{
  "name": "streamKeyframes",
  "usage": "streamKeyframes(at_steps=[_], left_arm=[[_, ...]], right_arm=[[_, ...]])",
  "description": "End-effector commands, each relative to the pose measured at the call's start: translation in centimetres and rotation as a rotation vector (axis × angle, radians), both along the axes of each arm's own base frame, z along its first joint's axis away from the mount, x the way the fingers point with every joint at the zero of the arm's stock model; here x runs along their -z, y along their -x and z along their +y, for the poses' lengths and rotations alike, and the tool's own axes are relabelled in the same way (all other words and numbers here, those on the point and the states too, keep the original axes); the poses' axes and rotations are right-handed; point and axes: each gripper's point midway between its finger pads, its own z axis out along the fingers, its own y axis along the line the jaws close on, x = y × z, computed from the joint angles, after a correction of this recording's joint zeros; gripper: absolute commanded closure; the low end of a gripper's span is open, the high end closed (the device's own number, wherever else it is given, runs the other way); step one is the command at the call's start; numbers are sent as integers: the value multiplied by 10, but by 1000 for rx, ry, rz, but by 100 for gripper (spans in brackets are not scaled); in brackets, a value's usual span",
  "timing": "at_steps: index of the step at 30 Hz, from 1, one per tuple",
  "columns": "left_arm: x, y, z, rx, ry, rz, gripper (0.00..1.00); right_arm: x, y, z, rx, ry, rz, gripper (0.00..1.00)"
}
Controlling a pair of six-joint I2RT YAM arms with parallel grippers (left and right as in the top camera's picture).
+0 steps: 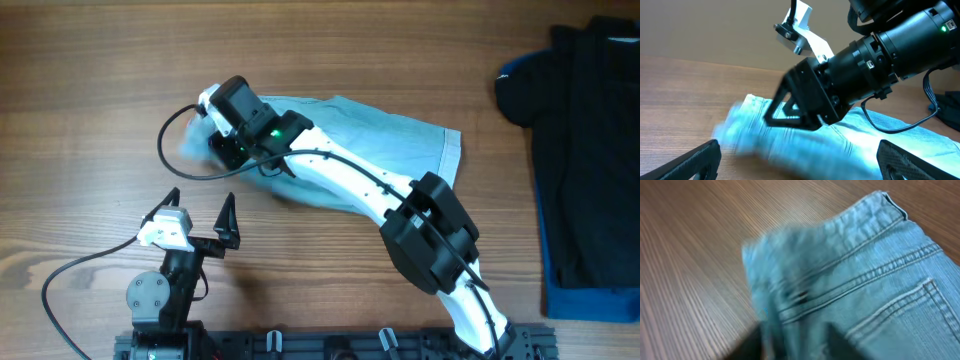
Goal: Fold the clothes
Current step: 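Lift the denim shorts with the right gripper and drag them to table center, then lower the shorts and grasp the left waistband edge with the left gripper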
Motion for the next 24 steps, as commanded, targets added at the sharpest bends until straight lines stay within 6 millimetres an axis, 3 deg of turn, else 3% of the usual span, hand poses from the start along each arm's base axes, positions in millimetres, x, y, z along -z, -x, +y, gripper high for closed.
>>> streamKeyframes(at_steps=[1,4,7,11,14,17,21,23,24], left_arm=[[2,0,-1,3,5,3,0],[2,0,-1,3,5,3,0],[2,0,-1,3,5,3,0],[2,0,-1,3,5,3,0],[2,0,-1,3,5,3,0],[-7,0,-1,1,4,-33,0],[-47,6,-16,94,2,-202,0],[-58,10,-22,128,5,-216,0],[-65,12,-22,128,7,-209,0]], right_arm=[[-27,-24,-13,12,-24,-75,23],[-62,-51,-57,122,-28,-95,22],[-81,-60,-119,227,24,-29,20],[-67,-48,-212,358,182,162,7],[-49,-29,-269,397,305,306,7],[-46,-24,-291,411,339,351,7],[-45,-21,-299,417,354,373,7],[-44,-21,-301,407,359,372,10],[-44,-21,-301,409,358,372,18]])
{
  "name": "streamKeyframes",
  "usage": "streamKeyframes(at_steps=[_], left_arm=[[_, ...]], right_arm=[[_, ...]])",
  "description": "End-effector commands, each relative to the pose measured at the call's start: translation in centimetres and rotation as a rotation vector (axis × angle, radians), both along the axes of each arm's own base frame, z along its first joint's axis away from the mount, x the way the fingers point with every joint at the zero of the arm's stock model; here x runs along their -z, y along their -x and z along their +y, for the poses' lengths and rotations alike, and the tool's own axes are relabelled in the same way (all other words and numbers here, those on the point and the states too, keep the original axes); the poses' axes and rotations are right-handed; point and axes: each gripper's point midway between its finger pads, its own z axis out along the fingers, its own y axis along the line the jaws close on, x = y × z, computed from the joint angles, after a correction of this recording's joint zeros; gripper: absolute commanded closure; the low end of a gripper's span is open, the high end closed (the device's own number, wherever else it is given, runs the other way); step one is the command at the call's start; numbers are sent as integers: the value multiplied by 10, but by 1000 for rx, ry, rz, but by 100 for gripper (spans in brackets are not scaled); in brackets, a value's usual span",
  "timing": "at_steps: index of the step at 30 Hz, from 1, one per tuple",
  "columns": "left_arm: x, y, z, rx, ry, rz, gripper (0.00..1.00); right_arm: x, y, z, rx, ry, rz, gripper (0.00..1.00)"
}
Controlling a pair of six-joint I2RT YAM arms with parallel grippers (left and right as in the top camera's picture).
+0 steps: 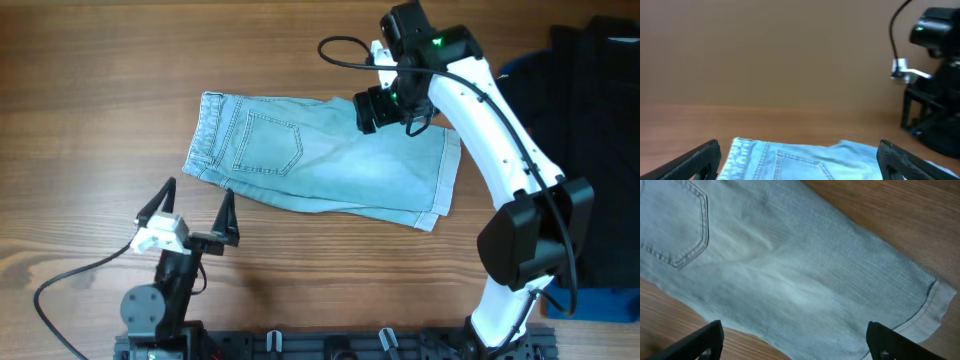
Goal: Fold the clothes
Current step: 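Lower the shorts and grasp the left waistband edge with the left gripper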
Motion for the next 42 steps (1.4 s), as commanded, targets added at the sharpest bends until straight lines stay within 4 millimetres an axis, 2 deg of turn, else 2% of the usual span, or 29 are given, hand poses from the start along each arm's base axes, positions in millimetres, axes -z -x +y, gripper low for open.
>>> streamKeyframes(at_steps=[1,3,6,9,12,14,16,19,22,23,25,29,31,34,37,42], left_arm=[[-29,10,-12,70,0,-13,0],[-62,14,-11,66,-7,-8,0],[-99,3,-11,63,-40,118,0],[-114,-22,-10,67,-136,353,0],[-114,-48,-9,84,-169,609,0],[-100,-67,-4,66,-173,763,0],[-87,-92,0,54,-177,847,0],[-57,-112,-1,63,-176,939,0],[-31,-122,0,67,-168,1018,0],[-16,-127,-1,60,-143,1071,0],[11,-132,-1,53,-115,1162,0],[44,-137,0,30,-64,1274,0],[55,-139,0,14,-34,1308,0],[70,-143,-1,-37,53,1367,0],[84,-143,-1,-67,96,1419,0],[97,-141,0,-83,117,1466,0]], right_arm=[[-1,-1,-1,-22,2,-7,25],[-1,-1,-2,-21,2,-7,35],[-1,0,-10,17,5,12,38],[2,8,-30,70,22,74,38],[3,17,-49,115,37,132,37],[4,25,-55,116,49,168,37],[5,33,-57,111,58,198,37],[14,47,-52,82,34,258,37],[30,63,-44,31,-13,328,48],[39,68,-41,25,-34,345,52],[53,64,-39,24,-46,317,56],[71,63,-28,3,-112,259,56],[75,63,-21,-51,-122,195,55],[72,67,2,-207,-128,76,55],[77,72,19,-301,-48,12,55],[97,89,28,-363,82,-12,57]])
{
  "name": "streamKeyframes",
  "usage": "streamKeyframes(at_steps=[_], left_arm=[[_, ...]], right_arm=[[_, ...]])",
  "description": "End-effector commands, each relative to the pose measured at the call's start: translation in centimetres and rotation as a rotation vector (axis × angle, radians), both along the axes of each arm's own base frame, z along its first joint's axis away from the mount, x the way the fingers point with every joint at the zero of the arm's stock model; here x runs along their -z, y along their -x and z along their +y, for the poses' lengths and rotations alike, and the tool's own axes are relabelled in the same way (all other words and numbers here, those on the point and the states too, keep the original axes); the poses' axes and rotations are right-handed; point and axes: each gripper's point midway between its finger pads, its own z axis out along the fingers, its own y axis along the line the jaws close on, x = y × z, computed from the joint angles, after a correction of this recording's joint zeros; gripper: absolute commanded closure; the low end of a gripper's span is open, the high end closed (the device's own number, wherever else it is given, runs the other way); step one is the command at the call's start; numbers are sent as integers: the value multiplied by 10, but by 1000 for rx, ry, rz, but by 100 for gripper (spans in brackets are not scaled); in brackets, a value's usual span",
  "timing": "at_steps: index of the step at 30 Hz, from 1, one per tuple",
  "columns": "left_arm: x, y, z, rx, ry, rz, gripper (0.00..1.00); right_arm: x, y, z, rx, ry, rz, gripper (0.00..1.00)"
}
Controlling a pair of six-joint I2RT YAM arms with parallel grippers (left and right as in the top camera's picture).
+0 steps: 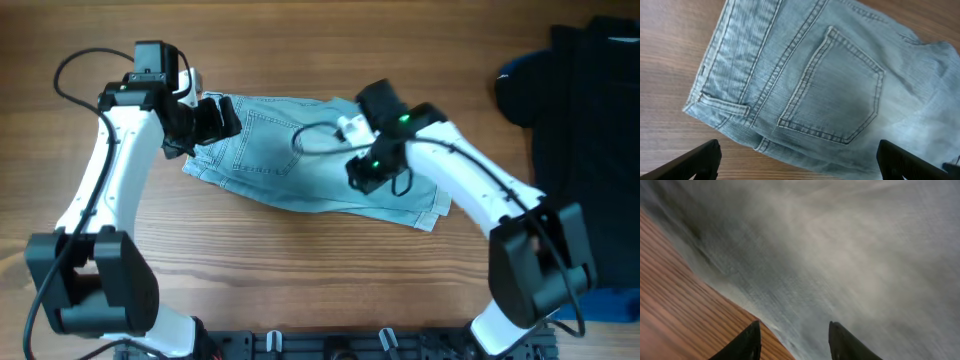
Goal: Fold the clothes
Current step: 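Lower the shorts and grasp the left waistband edge with the left gripper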
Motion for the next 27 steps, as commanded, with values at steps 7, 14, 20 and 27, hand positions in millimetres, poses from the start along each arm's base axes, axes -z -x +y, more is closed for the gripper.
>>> streamKeyframes(at_steps=[7,14,20,27], left_arm=[[7,-6,7,-189,0,46,0],[31,0,7,-255,18,71,3],[62,12,18,-328,-3,97,30],[77,15,37,-399,-8,89,27]], right_arm=[[19,7,3,-55,65,-78,57],[19,10,5,-70,51,-61,57],[20,12,4,-71,56,-53,56],[20,14,3,-73,60,-46,55]])
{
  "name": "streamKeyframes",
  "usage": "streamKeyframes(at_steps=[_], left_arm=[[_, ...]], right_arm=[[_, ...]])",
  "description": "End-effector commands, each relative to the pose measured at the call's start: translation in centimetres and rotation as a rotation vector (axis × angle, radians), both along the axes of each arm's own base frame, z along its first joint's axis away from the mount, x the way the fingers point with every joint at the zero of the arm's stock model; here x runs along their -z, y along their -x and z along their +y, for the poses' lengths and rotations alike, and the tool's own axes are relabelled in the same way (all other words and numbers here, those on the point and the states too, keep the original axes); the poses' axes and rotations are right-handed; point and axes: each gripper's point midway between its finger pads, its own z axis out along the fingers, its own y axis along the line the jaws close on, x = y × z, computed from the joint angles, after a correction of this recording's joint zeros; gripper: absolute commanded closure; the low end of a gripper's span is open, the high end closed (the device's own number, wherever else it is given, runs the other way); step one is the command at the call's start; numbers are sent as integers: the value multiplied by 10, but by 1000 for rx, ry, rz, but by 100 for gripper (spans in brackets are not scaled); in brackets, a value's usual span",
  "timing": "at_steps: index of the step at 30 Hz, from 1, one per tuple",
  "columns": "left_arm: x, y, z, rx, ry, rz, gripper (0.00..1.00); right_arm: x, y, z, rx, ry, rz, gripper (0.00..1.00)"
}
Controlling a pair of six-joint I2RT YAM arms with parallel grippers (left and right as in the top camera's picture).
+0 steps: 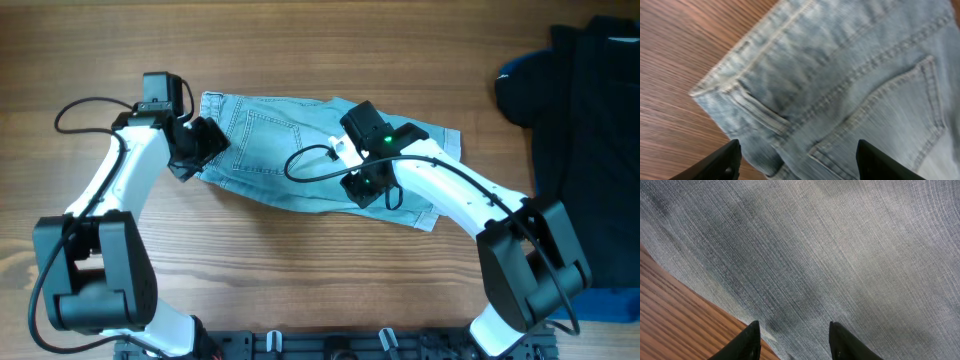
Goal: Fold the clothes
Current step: 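Lower the shorts and grasp the left waistband edge with the left gripper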
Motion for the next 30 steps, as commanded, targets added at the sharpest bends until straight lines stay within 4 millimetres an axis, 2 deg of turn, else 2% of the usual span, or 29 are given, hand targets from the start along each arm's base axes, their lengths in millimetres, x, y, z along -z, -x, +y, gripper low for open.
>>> streamKeyframes(at_steps=[1,5,10,15,16,17,21,23,24,27,28,30], left_arm=[[14,3,13,-61,-15,10,27],[22,-1,13,-63,-16,-31,33],[35,3,20,-95,-46,-38,38],[39,3,26,-106,-82,-46,40],[41,2,26,-106,-81,-46,51],[42,2,26,-107,-81,-43,56],[56,2,25,-127,-71,-15,58],[61,2,25,-128,-70,-11,74],[60,1,25,-128,-69,-14,93],[57,-1,18,-114,-28,-25,96],[52,-3,11,-100,9,-38,96],[39,-8,10,-98,15,-80,96]], right_arm=[[-4,2,2,-23,-13,-7,55],[-4,2,2,-23,-13,-6,55],[-4,3,1,-23,-12,-3,55],[-4,3,1,-23,-11,-3,55],[-4,3,1,-23,-11,-2,55],[-4,3,1,-24,-10,-2,55],[-4,4,1,-24,-9,1,55],[-4,4,1,-25,-9,0,51],[-4,4,1,-33,-8,0,50],[-3,6,-1,-52,0,7,49],[-3,7,-2,-74,4,9,49],[-9,11,4,-115,-30,13,48]])
